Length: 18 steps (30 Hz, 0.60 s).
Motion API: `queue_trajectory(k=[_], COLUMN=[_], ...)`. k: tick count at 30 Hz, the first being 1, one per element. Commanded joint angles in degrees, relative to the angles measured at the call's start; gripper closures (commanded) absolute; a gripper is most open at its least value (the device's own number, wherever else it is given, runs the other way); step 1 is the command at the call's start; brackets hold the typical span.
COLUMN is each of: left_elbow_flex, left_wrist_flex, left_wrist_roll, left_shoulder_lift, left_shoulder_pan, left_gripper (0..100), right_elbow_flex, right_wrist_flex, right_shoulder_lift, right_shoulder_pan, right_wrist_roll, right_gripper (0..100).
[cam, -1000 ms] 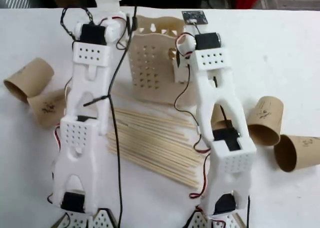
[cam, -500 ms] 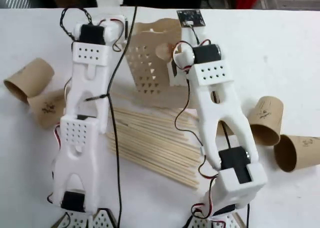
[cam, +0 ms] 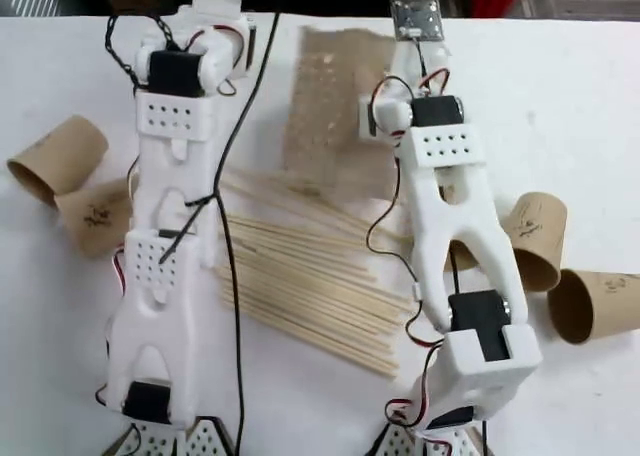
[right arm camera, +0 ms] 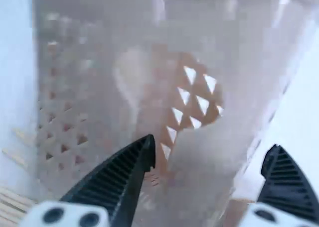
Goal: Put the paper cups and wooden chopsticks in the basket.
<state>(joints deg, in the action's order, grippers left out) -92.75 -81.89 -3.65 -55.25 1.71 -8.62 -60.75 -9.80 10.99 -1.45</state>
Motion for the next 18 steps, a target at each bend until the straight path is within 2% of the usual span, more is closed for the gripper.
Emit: queue_trajectory(k=[1, 7, 9, 12, 18], left_elbow_flex=[-1.67, -1.32, -1.32, -1.32, -1.41], left_wrist_flex=[1.93, 0.88, -0.62, -3.08, -6.59], left_wrist_roll=[-2.9, -2.9, -2.9, -2.9, -2.9], left_shoulder_lift=[3.65, 4.18, 4.18, 4.26, 4.0], left_shoulder_pan=[-0.22, -0.04, -0.04, -0.57, -3.12], left_gripper=[98, 84, 84, 88, 88], right_elbow_flex=[-0.09, 7.3, 9.49, 7.82, -15.12], right_wrist_flex=[3.03, 9.89, 13.23, 13.76, 2.95], right_shoulder_lift=[1.8, 1.89, 1.89, 2.51, -4.26], right_shoulder_pan=[-0.31, 0.04, -0.13, -1.98, -6.9], right_wrist_roll=[0.53, 0.62, 2.2, 8.62, 7.74], right_gripper=[68.9, 94.0, 97.8, 93.9, 81.7])
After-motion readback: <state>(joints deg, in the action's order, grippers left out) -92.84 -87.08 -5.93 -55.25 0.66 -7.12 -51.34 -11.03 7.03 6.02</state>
